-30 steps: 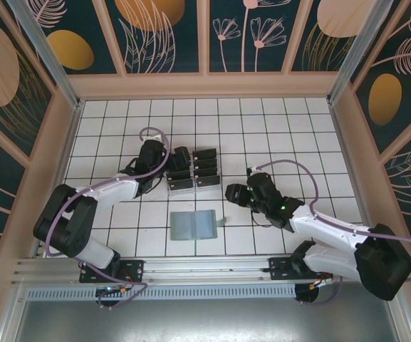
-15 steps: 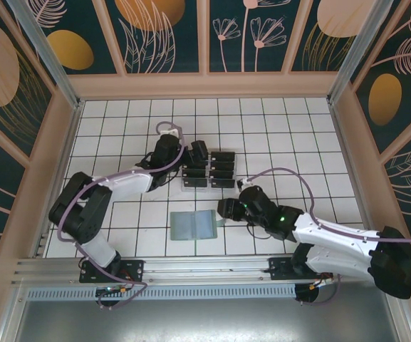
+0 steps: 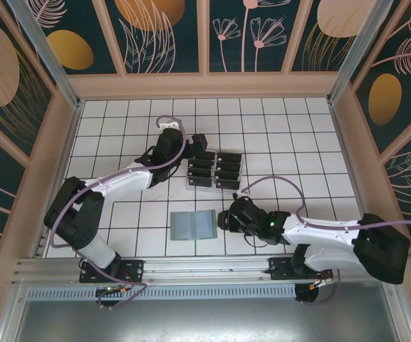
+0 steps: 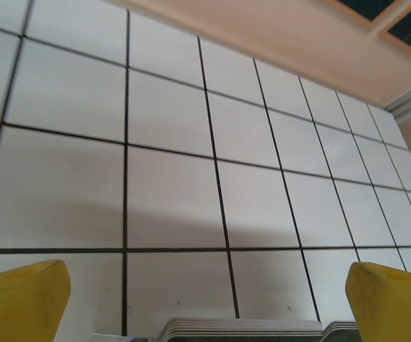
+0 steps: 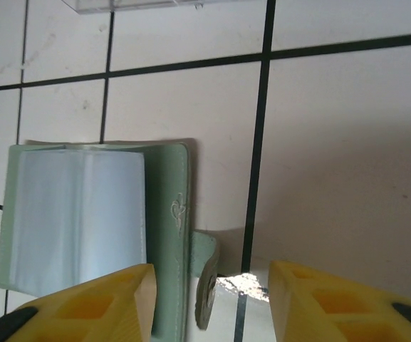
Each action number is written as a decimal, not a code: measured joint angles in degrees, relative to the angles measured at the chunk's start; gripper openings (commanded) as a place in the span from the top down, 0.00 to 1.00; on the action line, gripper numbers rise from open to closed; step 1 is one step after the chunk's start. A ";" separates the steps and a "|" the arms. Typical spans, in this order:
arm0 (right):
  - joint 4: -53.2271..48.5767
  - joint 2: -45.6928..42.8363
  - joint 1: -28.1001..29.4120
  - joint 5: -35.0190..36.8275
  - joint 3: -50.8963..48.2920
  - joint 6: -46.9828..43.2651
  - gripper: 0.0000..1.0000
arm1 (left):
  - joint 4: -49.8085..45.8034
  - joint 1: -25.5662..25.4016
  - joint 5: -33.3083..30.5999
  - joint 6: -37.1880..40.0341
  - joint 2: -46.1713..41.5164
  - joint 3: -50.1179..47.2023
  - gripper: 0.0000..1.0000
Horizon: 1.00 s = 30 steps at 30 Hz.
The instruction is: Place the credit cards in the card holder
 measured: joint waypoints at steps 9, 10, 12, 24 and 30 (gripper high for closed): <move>7.52 4.50 0.33 3.28 -0.39 4.55 1.00 | -6.29 0.00 -4.83 0.81 -11.28 -8.17 0.01; 8.63 4.50 0.33 4.13 -0.70 5.35 1.00 | -6.91 0.00 -5.14 0.83 -12.02 -8.98 0.01; 10.03 4.48 0.33 5.86 -1.42 7.06 1.00 | -7.82 0.00 -5.49 0.87 -13.16 -10.25 0.01; 12.94 -0.31 0.52 14.53 -8.07 18.25 1.00 | -9.22 0.00 -5.68 1.27 -14.49 -11.93 0.01; 13.55 0.70 4.15 14.99 -7.52 19.30 1.00 | -9.33 0.00 -5.68 1.27 -15.06 -13.11 0.01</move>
